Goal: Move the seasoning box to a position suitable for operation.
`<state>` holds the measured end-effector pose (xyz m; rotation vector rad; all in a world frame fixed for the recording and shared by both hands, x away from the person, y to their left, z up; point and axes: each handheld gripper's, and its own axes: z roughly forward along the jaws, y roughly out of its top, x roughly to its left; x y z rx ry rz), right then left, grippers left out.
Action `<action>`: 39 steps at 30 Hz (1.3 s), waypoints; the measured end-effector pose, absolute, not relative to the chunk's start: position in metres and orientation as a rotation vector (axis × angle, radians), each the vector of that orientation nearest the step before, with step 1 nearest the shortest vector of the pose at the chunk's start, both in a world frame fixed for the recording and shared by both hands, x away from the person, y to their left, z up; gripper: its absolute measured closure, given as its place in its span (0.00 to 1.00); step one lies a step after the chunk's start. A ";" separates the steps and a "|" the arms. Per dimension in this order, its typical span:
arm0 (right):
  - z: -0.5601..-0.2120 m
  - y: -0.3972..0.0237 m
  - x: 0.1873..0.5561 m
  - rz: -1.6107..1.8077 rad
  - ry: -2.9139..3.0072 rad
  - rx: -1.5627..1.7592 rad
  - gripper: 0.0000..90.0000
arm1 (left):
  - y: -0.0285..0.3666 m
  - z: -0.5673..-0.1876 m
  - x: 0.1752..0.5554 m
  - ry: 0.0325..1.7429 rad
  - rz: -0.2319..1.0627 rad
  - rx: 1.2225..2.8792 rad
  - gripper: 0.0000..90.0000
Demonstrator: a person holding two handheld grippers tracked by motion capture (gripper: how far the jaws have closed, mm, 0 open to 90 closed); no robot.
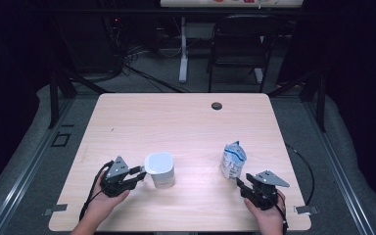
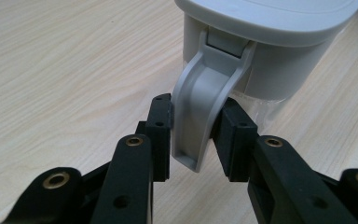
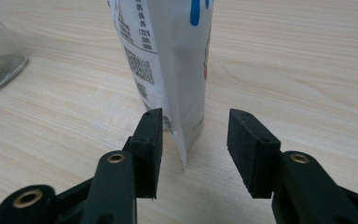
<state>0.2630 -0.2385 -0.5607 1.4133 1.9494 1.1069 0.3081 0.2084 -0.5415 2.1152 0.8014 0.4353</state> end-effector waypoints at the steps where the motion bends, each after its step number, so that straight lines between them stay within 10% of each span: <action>1: -0.561 -0.238 0.263 1.109 1.950 1.412 0.62 | 0.209 -0.541 0.308 0.797 0.438 2.118 0.77; 39: -0.555 -0.226 0.256 1.099 2.005 1.326 0.62 | 0.200 -0.538 0.289 0.699 0.394 2.172 0.78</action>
